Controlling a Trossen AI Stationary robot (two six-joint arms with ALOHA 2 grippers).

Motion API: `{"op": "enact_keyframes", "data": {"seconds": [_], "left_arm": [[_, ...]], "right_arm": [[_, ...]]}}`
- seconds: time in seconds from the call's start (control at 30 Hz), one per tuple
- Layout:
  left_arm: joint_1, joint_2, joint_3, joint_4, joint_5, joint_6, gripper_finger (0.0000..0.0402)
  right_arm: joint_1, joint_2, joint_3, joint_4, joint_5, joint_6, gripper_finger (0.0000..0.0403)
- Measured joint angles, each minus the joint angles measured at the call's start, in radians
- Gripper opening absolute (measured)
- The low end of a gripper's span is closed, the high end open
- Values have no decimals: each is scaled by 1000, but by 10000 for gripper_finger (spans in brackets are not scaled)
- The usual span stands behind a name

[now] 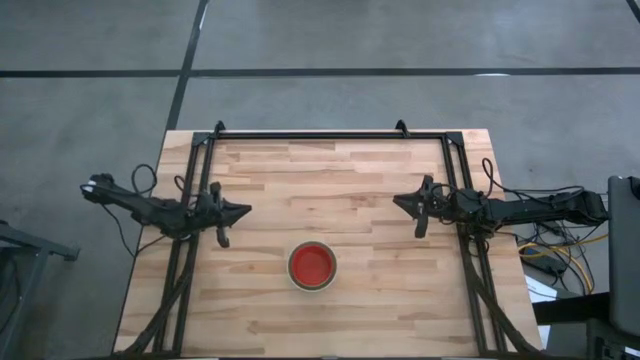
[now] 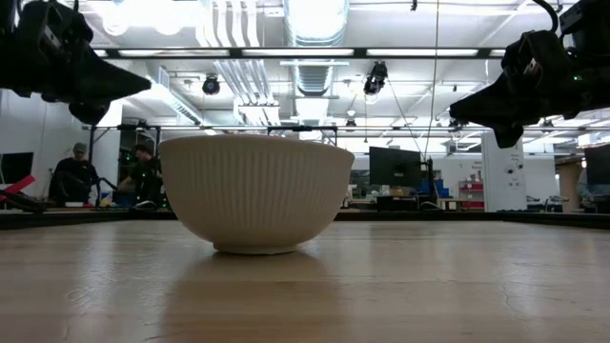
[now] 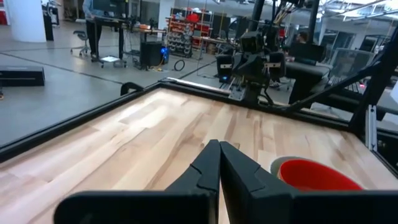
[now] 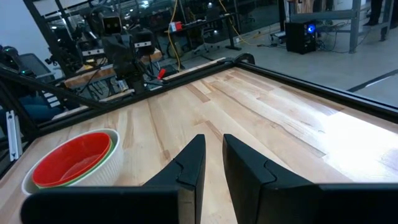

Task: Nest bowls inside each other
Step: Return to Home Position

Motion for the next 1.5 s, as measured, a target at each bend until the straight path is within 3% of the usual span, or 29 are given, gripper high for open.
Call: {"op": "enact_keyframes", "data": {"seconds": [1.2,1.5], "left_arm": [[0,70,-69,40,36,-73,10],[0,70,-69,40,36,3,10]], "right_arm": [[0,0,0,0,0,0,54],[0,0,0,0,0,0,54]]}}
